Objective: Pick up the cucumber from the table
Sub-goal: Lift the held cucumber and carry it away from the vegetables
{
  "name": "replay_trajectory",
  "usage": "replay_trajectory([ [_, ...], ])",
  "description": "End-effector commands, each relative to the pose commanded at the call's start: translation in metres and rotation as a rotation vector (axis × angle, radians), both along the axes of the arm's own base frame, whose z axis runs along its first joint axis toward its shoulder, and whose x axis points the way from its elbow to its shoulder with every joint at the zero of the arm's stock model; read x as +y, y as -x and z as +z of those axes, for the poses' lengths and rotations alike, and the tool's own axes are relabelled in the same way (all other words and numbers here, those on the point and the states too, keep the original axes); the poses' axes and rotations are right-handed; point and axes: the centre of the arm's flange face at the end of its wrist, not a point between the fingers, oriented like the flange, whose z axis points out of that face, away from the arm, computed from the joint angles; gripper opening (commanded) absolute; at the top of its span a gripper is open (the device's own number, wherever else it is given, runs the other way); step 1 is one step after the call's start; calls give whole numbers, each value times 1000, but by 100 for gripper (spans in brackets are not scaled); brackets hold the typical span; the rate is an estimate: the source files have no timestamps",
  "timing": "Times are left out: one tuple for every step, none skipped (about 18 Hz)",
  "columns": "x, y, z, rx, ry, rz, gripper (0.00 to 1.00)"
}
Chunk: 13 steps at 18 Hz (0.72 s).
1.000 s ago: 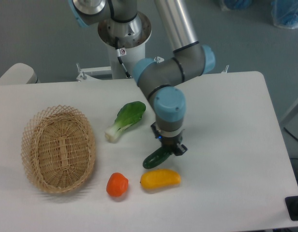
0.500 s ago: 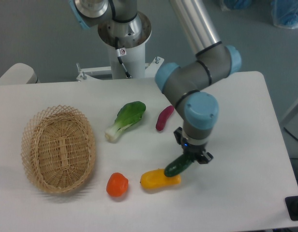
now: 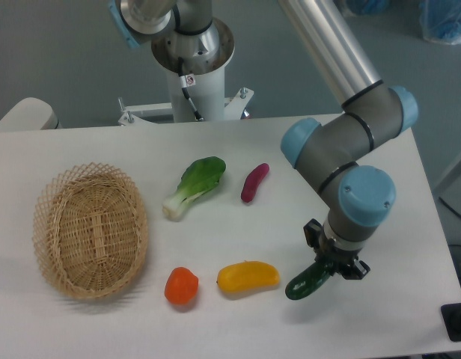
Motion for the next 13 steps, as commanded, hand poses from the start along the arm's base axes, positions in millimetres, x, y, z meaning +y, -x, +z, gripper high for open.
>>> replay_trajectory([
  [3, -3, 1, 0, 6, -8, 10],
  [3, -4, 0, -1, 8, -11, 10],
  [4, -5, 0, -2, 9, -12, 11],
  [4, -5, 0, -1, 8, -12, 11],
  [5, -6, 0, 0, 9, -17, 11],
  [5, -6, -1, -1, 10, -29, 11],
  [4, -7, 0, 1, 9, -43, 11],
  [4, -8, -1, 1, 9, -47, 12],
  [3, -8, 0, 7, 7, -47, 12],
  [5, -10, -1, 7, 7, -51, 12],
  [5, -11, -2, 6, 8, -52, 12],
  [4, -13, -4, 2, 10, -52, 12],
  [4, -13, -5, 0, 11, -52, 12],
])
